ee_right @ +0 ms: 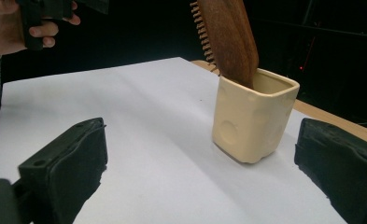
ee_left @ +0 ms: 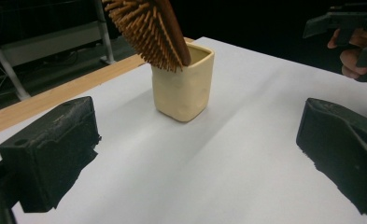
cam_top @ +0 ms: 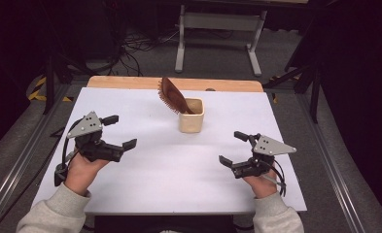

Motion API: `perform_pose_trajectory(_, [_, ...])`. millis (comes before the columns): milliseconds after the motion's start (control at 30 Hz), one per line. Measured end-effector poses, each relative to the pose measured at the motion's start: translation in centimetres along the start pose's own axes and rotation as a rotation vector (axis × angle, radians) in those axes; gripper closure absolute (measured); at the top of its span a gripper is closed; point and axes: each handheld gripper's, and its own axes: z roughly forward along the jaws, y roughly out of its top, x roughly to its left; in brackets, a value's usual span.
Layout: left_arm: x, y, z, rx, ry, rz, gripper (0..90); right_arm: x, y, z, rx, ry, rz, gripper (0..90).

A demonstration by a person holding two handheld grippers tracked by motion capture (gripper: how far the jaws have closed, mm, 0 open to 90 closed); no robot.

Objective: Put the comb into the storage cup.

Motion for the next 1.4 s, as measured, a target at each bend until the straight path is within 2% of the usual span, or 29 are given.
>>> perform_pose_trajectory(300, [0.2,-3.2,-0.5,-0.026,0.01,-0.006,0.0,0.0,-0.5,0.2,0.021,0.008,0.0,3.1])
perform_pose_trajectory(400, [0.3,-4.3,-0.6,-0.033,0.012,-0.025,0.0,0.1,-0.8,0.4,0.029,0.01,0.001,2.8])
perform_pose_trajectory(567, [0.5,-5.4,-0.6,-0.024,0.014,-0.026,0.0,0.1,-1.2,0.5,0.015,0.02,0.001,2.7])
perform_pose_trajectory(600, [0.5,-5.9,-0.4,-0.029,0.008,-0.044,0.0,0.1,-1.3,0.5,0.018,0.017,0.001,2.7])
perform_pose_trajectory(767, [0.5,-6.9,-0.2,-0.013,0.009,-0.031,0.0,0.0,-1.9,0.6,0.034,0.008,0.01,2.1])
perform_pose_trajectory(933, [0.4,-8.8,0.0,-0.026,0.012,-0.056,0.1,0.0,-2.5,0.7,0.036,0.002,0.016,2.0])
perform_pose_trajectory(1000, [0.4,-9.3,0.0,-0.036,0.008,-0.077,0.1,0.0,-2.6,0.6,0.039,-0.026,0.012,1.9])
perform_pose_trajectory(1067, [0.4,-9.7,0.1,-0.035,0.007,-0.089,0.1,0.0,-2.9,0.6,0.024,-0.023,0.007,1.7])
perform_pose_trajectory(1233, [0.3,-10.3,0.5,-0.002,0.014,-0.085,0.1,0.0,-3.6,0.9,0.041,-0.007,0.014,1.4])
perform_pose_trajectory(1400, [0.4,-10.3,0.2,-0.023,0.014,-0.103,0.0,0.0,-4.0,1.1,0.054,0.004,0.027,1.0])
